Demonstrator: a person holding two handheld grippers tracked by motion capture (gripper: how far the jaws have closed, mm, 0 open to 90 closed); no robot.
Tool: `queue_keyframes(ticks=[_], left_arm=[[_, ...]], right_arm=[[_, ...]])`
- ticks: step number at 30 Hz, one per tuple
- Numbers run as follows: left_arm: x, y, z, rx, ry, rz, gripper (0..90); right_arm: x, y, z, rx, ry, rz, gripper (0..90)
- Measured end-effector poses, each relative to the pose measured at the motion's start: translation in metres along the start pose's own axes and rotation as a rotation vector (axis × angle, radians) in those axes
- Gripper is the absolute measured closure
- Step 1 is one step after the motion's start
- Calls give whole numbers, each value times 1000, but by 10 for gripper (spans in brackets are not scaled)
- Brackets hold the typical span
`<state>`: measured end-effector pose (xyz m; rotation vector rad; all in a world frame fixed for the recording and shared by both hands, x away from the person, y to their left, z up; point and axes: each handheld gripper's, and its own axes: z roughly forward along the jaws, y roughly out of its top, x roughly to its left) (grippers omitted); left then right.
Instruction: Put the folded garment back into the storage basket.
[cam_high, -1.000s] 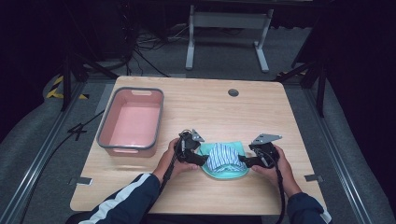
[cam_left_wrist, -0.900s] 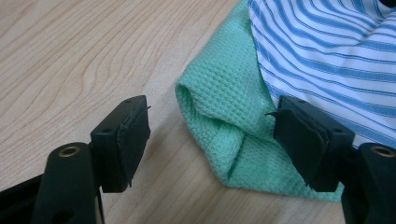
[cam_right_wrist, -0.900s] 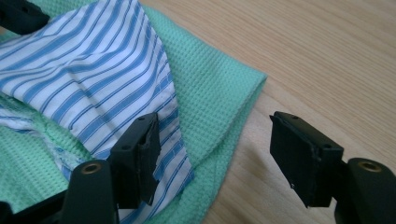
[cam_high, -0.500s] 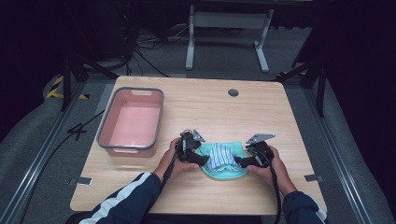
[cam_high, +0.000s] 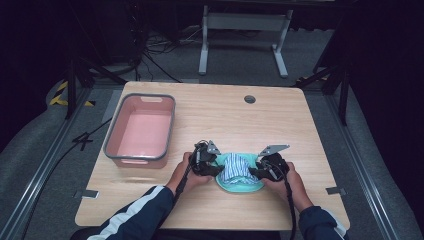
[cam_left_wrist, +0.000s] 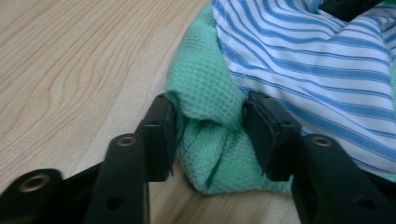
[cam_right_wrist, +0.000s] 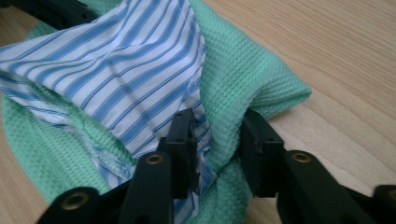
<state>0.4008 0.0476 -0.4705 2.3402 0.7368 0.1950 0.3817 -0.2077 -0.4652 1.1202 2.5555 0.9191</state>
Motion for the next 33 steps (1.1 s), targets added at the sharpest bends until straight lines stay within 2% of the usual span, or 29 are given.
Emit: queue_keyframes(ticks=[3,13,23,33], left_arm=[[-1,-1,0,-13,-10,21,691],[-1,-2,0,-18,-21,36,764],[3,-1,-3,-23,-34,39,799],[3,1,-9,-40,-51,40,815]], right_arm=[[1,-2,0,-13,21,5,774],[4,-4,0,-29,-1,-17,798],[5,-5,-3,-39,-6,-17,803],[3,-6,-8,-53,-8,5,804]])
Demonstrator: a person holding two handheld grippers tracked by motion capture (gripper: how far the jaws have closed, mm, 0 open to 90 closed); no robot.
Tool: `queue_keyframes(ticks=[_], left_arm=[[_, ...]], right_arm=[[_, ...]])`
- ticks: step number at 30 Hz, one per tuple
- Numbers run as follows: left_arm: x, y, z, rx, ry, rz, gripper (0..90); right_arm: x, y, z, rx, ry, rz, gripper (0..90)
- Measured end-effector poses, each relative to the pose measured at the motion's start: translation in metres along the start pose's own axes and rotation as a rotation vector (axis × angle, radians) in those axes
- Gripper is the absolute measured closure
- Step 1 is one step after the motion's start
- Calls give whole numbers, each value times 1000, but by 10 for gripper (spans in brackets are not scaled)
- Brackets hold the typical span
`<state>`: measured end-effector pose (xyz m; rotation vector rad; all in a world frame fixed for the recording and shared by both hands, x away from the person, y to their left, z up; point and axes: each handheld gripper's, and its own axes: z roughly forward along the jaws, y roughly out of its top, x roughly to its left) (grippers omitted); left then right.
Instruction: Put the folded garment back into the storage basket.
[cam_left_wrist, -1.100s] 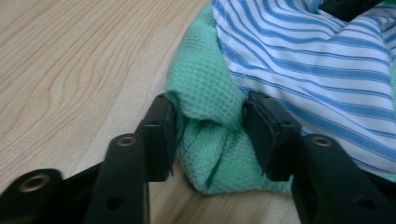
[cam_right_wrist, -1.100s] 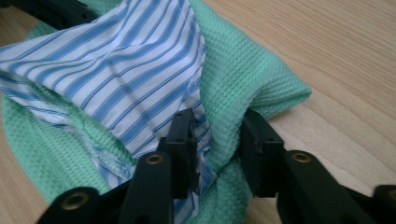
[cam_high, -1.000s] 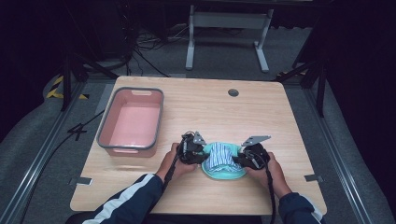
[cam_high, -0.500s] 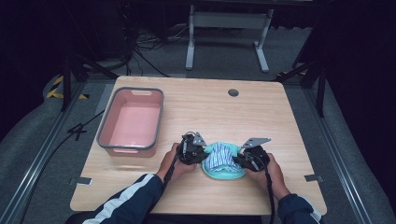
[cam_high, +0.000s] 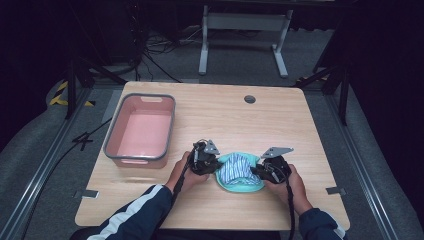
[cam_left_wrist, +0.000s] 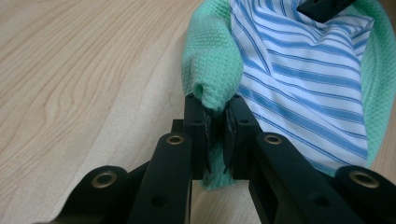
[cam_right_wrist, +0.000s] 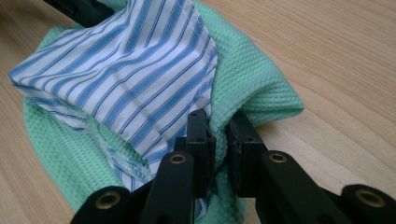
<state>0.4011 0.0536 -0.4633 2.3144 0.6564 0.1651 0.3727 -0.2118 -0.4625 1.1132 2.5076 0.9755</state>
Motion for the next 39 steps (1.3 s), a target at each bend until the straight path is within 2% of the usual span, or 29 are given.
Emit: queue_keyframes(ticks=[6,7,18,20,22,26,39], left_arm=[[0,1,-4,-14,1,-6,822],[0,1,-4,-24,-4,-17,822],[0,5,-10,-26,-11,-12,828],[1,7,-12,-23,-9,3,828],[1,9,-14,-31,-13,-7,829],[1,12,-19,-31,-13,-2,829],[4,23,-35,-40,6,5,832]], right_arm=[[1,1,-4,-16,2,14,804],[1,1,-5,-18,0,16,804],[0,5,-13,-45,-7,33,805],[1,6,-14,-45,-10,41,805],[0,8,-15,-51,-7,44,805],[1,10,-18,-56,-7,53,805],[4,25,-24,-89,-4,70,807]])
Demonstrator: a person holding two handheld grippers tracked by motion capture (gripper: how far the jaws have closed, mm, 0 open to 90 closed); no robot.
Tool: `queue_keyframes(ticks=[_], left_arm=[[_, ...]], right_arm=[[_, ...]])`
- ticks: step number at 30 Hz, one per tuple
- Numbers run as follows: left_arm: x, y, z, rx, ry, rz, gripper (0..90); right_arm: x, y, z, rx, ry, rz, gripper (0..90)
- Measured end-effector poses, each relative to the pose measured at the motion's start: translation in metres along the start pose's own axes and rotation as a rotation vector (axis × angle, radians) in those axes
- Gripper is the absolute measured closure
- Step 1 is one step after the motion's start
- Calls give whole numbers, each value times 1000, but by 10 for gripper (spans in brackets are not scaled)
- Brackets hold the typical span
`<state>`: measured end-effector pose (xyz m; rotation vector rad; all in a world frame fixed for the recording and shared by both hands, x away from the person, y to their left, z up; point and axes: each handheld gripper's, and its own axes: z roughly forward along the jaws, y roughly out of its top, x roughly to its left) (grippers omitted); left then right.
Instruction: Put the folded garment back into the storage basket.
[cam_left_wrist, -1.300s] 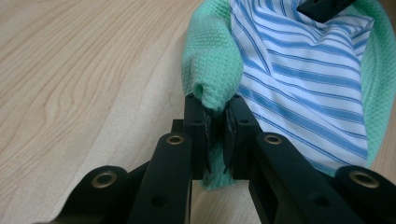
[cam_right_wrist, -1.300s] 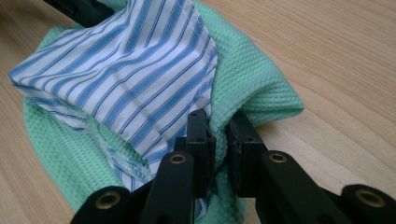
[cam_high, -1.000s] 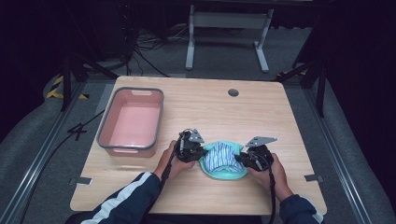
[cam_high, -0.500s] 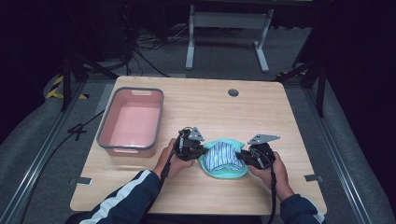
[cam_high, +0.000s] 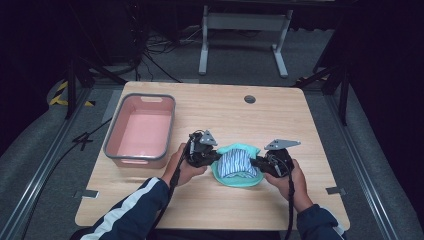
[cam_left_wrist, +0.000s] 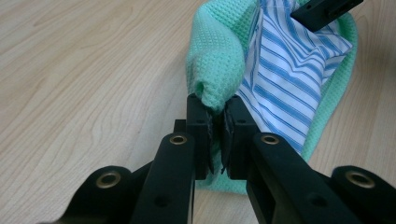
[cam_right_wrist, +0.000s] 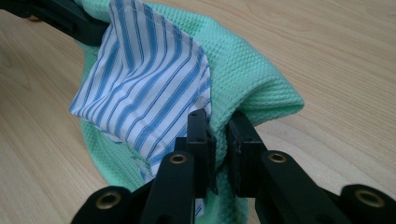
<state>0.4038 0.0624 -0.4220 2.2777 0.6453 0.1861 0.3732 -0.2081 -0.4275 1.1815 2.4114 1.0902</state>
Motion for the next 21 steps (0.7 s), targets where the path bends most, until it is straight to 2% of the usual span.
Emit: queue_keyframes(ticks=[10,21], left_arm=[[3,10,-15,-8,15,13,832],[11,17,-39,-26,41,8,832]], right_arm=[[0,13,-4,-27,11,17,807],[7,34,-6,-50,18,1,807]])
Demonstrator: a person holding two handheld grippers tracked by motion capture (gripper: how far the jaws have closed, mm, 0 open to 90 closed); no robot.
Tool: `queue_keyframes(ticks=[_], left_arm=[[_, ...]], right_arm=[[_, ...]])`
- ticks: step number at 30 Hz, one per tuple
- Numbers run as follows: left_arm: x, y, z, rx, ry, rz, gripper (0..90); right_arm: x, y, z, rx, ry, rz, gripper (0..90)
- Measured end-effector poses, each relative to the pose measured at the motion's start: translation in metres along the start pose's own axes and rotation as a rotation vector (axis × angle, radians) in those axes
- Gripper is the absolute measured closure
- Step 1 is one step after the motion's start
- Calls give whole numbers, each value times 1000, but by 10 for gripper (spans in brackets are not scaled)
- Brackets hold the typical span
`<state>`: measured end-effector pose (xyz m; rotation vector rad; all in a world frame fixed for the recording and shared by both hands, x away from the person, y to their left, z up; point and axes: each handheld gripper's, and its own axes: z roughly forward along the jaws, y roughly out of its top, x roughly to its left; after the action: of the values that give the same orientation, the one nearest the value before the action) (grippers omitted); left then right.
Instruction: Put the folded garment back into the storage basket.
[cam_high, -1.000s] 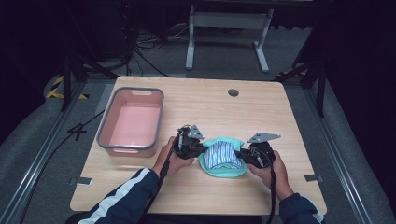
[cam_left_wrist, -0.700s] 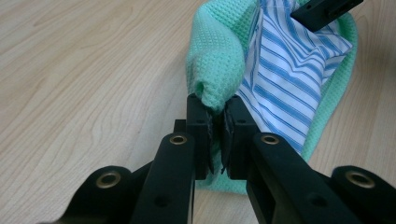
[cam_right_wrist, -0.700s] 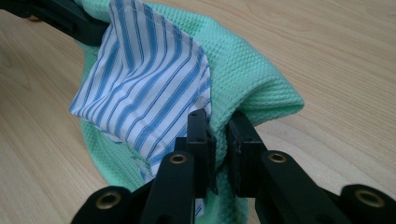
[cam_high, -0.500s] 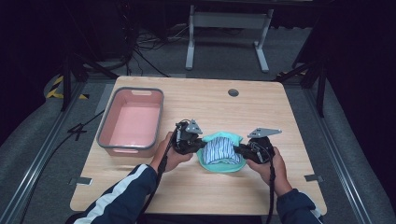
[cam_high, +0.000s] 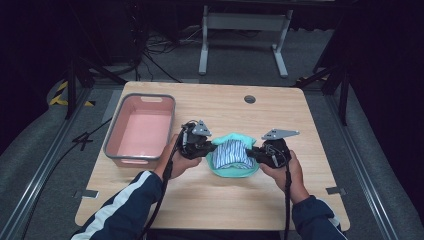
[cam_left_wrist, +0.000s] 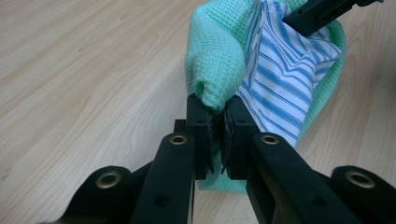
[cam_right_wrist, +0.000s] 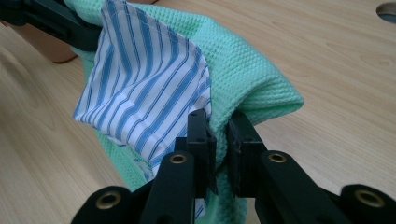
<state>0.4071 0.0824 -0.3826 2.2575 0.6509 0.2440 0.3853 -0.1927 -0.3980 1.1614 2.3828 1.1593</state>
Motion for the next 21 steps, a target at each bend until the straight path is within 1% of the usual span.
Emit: queue_keyframes(ticks=[2,3,4,6,9,11,14,16,17,18,19,20,21], left_arm=[[2,1,-5,-4,9,7,832],[3,1,-8,-7,13,1,832],[4,1,-10,-12,23,5,832],[7,0,-15,-22,28,-7,831],[10,0,-22,-30,35,-12,832],[12,0,-24,-29,40,-7,832],[15,-1,-31,-33,55,-5,832],[17,-1,-35,-41,60,-15,832],[18,-2,-38,-42,67,-13,832],[19,-2,-40,-45,66,-19,831],[21,-2,-44,-45,76,-16,832],[22,-2,-47,-51,80,-23,832],[24,-3,-50,-51,84,-19,832]], right_arm=[[3,6,-1,-7,3,-7,807],[4,8,-1,-7,3,-10,807],[5,11,-1,-12,3,-13,807],[8,16,0,-17,7,-21,807],[11,23,1,-24,11,-31,807],[12,25,1,-23,15,-30,807],[17,33,3,-25,15,-45,806],[19,38,4,-30,17,-57,806],[20,39,4,-32,20,-57,806],[22,42,5,-36,23,-58,806],[23,44,5,-39,24,-61,806],[26,47,6,-41,28,-63,806],[27,49,7,-45,32,-65,806]])
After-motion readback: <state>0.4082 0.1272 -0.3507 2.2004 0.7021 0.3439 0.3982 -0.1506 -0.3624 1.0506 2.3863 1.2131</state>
